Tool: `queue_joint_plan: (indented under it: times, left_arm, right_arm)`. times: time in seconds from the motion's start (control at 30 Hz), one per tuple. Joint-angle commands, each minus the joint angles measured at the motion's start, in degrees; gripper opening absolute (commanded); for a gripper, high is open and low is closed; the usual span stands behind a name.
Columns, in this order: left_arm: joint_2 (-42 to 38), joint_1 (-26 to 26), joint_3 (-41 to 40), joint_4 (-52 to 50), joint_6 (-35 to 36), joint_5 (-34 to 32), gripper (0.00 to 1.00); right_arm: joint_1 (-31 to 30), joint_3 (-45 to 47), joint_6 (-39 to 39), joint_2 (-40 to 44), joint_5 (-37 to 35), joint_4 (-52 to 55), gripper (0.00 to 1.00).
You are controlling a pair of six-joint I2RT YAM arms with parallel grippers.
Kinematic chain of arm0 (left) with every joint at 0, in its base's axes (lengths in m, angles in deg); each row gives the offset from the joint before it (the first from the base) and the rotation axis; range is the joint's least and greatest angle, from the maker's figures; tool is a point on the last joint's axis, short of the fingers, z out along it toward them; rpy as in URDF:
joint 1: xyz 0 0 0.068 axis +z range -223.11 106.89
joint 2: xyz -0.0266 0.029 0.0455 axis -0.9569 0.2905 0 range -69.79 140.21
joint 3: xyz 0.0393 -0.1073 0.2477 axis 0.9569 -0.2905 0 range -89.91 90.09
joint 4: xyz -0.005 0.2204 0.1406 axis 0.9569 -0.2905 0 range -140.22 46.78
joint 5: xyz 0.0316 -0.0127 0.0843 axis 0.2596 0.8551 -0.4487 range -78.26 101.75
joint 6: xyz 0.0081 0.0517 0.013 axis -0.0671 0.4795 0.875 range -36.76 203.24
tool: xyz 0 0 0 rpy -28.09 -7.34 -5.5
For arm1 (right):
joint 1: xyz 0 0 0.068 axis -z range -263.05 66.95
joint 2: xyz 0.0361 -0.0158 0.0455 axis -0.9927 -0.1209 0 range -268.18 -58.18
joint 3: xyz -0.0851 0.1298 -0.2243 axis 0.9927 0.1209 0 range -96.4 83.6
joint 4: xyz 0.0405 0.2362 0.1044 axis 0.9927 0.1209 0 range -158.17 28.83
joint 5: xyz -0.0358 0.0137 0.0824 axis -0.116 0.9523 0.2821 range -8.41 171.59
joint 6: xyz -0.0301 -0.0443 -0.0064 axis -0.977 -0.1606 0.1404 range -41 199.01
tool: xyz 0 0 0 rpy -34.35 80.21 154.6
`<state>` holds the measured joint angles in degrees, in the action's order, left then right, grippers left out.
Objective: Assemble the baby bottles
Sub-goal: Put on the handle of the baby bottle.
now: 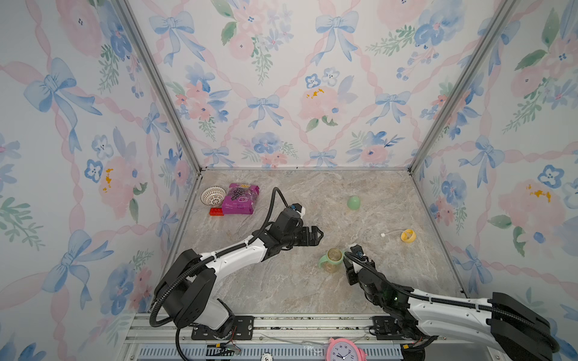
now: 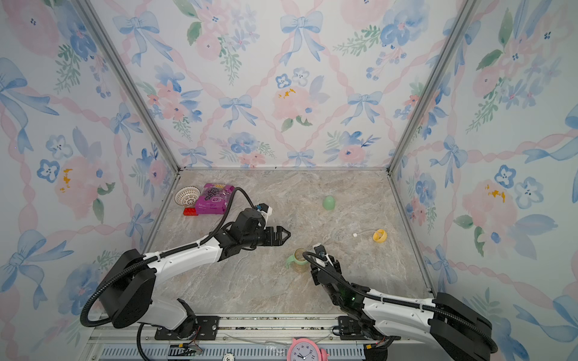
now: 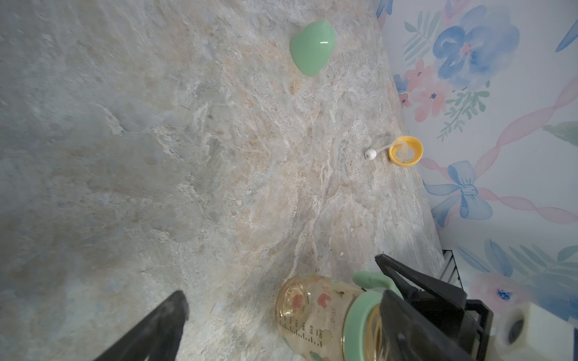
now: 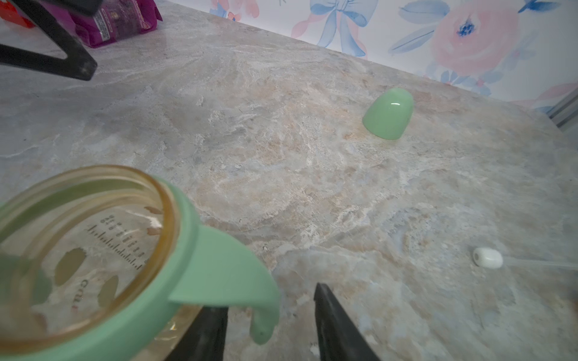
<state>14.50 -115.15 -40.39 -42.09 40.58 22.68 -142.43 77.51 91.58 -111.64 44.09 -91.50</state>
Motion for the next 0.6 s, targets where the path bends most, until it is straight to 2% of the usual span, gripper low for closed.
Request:
queue_joint_plan:
  times: [0.0, 0.13, 0.27, 0.4, 0.57]
  left_arm:
    - [0.93, -0.33, 1.76, -0.84, 0.65, 0.4, 0.98]
    - [0.66, -0.32, 1.82, -1.42, 0.99, -0.07, 0.98]
    - [-0.07, -0.26, 0.99, -1.57, 1.26, -0.59, 0.98]
    - [-0.46, -0.21, 0.23, -1.41, 1.2, -0.87, 0.98]
    - [-0.89, -0.12, -0.12, -1.53, 1.43, -1.41, 0.98]
  right_arm:
    - [-1.02, 1.0, 1.29, 3.74, -2.29, 0.54, 0.58]
    - [-2.31, -0.6, 7.55, 12.0, -6.96, 11.95, 0.73]
    - [-4.32, -1.55, 15.05, 22.95, -9.41, 27.01, 0.78]
    - [-5.15, -2.85, 22.77, 32.48, -11.62, 38.95, 0.9]
    - [-5.4, -8.52, 33.02, 34.9, -11.13, 49.86, 0.93]
